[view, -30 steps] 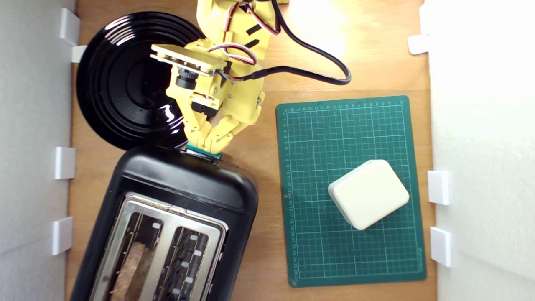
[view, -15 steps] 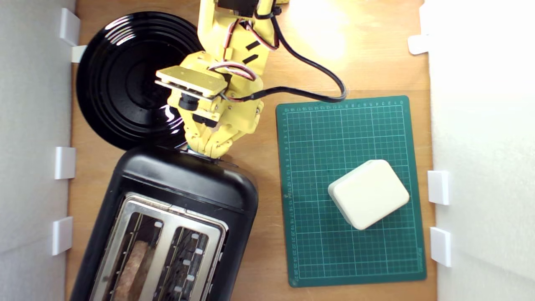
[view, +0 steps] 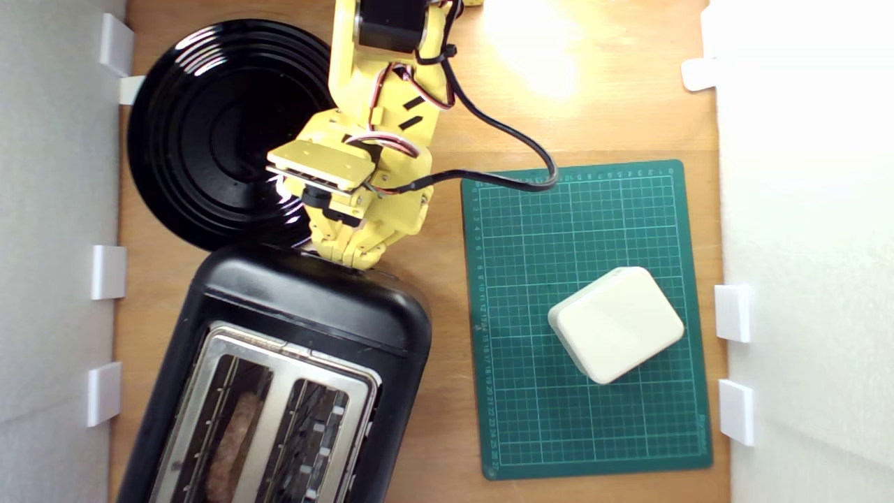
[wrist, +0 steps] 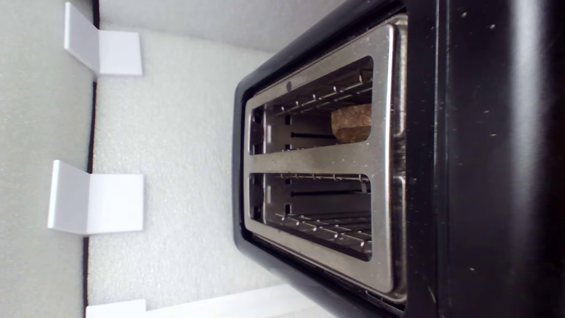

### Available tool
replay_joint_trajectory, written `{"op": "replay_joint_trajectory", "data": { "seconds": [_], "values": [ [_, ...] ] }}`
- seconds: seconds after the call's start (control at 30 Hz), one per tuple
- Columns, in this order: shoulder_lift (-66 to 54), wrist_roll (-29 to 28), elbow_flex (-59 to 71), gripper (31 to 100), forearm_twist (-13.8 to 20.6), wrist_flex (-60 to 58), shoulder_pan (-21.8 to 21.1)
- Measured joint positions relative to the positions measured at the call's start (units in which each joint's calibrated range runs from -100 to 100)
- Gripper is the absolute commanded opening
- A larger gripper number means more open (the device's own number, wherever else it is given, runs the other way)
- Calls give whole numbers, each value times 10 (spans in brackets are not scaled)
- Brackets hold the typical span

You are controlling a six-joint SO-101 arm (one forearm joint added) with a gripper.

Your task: Start toaster

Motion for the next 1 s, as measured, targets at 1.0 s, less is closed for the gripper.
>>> {"op": "replay_joint_trajectory", "data": {
  "seconds": [1.0],
  "values": [
    [-15,0,184,315,8,-96,14]
  ]
}}
